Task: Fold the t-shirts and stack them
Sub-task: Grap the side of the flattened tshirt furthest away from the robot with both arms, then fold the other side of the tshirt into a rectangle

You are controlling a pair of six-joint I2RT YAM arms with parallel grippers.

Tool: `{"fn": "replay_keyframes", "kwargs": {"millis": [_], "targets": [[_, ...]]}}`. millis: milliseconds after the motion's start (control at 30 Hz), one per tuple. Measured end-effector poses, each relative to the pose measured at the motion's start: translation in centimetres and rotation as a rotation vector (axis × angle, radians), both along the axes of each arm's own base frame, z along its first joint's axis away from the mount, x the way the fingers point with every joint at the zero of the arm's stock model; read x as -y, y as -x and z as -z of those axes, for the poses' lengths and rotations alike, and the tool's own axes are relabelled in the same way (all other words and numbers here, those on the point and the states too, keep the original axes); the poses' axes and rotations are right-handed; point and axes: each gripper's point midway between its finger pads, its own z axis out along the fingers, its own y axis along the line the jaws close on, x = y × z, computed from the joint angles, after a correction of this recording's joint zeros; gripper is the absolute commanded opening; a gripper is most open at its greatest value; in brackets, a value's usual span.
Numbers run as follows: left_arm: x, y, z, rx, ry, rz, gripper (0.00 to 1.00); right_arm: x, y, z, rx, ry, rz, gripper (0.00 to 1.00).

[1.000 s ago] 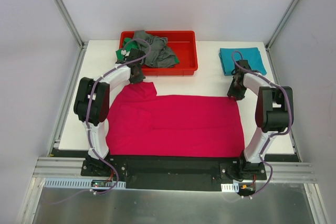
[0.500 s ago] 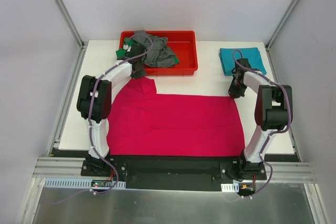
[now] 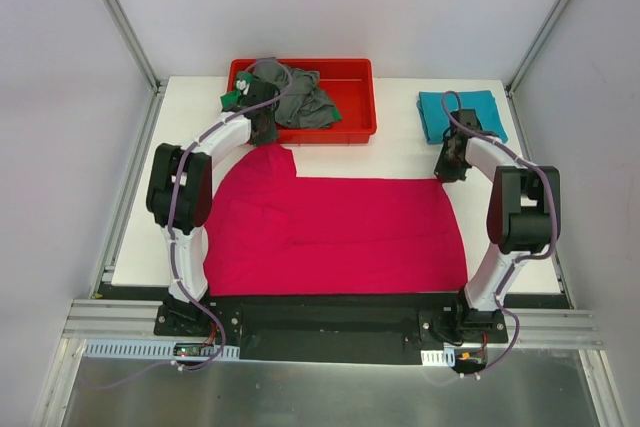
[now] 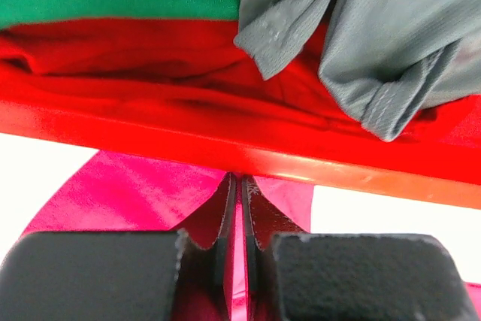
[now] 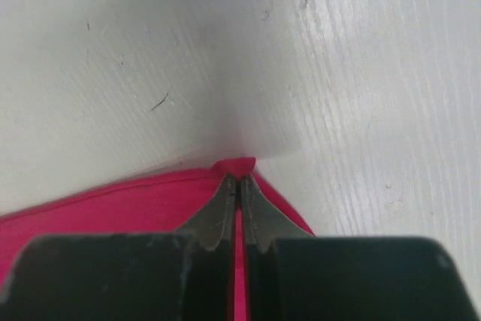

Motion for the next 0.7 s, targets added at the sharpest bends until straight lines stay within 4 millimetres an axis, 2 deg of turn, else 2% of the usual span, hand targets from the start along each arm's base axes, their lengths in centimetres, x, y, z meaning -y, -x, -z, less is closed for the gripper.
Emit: {"fn": "replay_keyframes", "kwargs": {"millis": [67,233,367,533,700], "targets": [[0.0,0.5,0.6,-0.012,0.005,0.005,0.0,-0.2,0.5,-0.2,0.008,-0.009,-0.008,0.01],[-0.9,4.6,2.3,-0.089,-0.002,0.01,0.0,-1.0,1.9,-0.8,0.045,-0.055,-0.037,0.01],[-1.9,8.2,1.4,-0.098,0.01,-0.012,0.0,-1.8,3.1,-1.3,0.077,-0.099,-0.066,0.01],[-1.9,11.2,-0.6,-0.056,0.034,-0.014,0.0,-2.4,4.5,-1.6,0.105,-0.122,-0.085,0.01],[-1.5,14.8,-0.6,-0.052,0.055,-0.003,0.0,-2.3,5.7,-2.6,0.14,-0.121,-0.087,0.01]]}}
